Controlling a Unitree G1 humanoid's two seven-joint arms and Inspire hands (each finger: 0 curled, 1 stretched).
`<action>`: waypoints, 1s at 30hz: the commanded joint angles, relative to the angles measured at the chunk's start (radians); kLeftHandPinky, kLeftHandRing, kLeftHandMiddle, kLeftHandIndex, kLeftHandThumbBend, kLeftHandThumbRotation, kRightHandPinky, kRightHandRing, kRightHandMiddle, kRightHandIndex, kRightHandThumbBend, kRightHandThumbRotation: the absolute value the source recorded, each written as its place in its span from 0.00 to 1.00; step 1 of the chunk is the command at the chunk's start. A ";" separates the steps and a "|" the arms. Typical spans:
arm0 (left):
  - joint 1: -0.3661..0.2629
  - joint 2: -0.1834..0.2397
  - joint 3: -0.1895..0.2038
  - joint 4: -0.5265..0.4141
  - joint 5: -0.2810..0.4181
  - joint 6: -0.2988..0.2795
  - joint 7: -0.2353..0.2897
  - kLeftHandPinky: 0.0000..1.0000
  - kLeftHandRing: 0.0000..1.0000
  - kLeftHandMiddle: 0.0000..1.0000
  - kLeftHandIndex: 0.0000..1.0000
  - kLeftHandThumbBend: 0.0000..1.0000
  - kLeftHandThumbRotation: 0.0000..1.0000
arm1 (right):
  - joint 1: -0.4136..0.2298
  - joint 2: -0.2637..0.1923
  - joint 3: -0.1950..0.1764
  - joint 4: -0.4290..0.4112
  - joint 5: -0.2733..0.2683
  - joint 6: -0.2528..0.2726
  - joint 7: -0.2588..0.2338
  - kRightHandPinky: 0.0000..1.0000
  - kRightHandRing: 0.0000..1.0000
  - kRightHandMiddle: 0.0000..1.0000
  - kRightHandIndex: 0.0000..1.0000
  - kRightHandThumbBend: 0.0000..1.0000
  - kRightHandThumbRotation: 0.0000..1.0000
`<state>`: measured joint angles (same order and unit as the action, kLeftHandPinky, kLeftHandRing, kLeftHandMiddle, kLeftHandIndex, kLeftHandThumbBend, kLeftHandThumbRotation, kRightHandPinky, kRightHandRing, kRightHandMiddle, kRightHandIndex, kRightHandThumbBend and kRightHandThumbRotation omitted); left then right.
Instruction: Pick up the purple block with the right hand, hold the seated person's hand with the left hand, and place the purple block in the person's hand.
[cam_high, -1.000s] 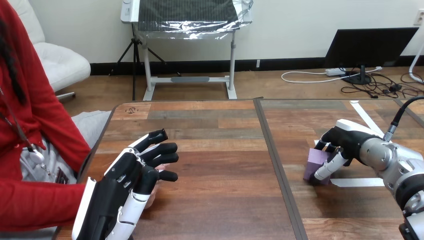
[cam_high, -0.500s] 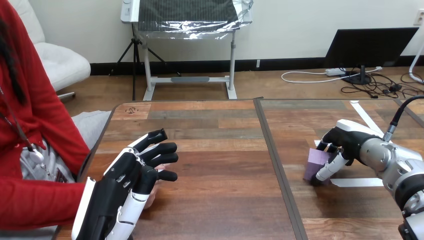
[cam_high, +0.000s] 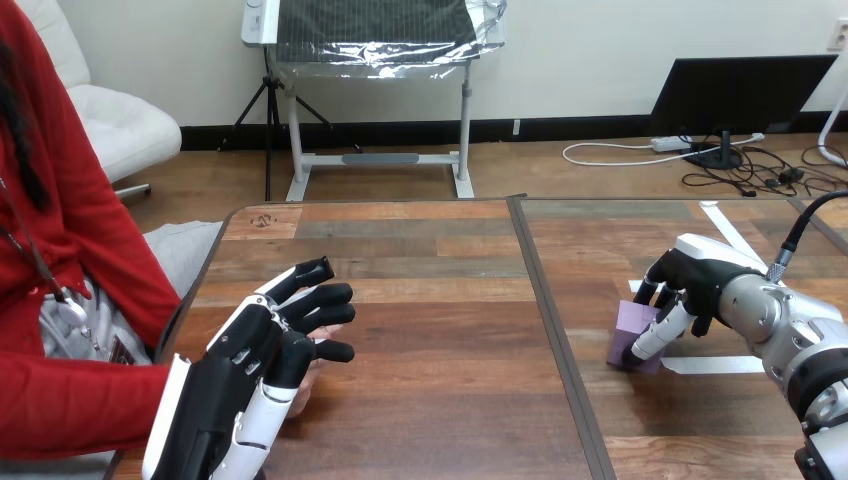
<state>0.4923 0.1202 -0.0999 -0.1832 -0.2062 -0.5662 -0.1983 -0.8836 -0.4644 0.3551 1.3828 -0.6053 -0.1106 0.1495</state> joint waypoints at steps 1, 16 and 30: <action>-0.033 -0.013 0.016 -0.041 -0.001 -0.009 -0.001 0.60 0.74 0.75 0.78 0.68 0.75 | -0.033 0.015 -0.010 -0.013 0.013 -0.002 -0.031 0.41 0.45 0.52 0.53 0.77 0.00; -0.039 -0.003 0.031 -0.042 -0.006 -0.010 -0.006 0.61 0.76 0.77 0.80 0.65 0.77 | -0.039 0.018 -0.004 -0.014 0.007 0.009 -0.026 0.40 0.44 0.50 0.51 0.78 0.00; -0.056 -0.007 0.061 -0.036 0.015 -0.017 0.005 0.62 0.76 0.77 0.78 0.66 0.77 | -0.033 0.019 -0.006 -0.014 0.008 0.002 -0.036 0.44 0.48 0.52 0.52 0.79 0.00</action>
<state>0.4915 0.1218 -0.0609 -0.1873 -0.2027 -0.5662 -0.1978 -0.8836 -0.4614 0.3541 1.3828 -0.6053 -0.1035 0.1452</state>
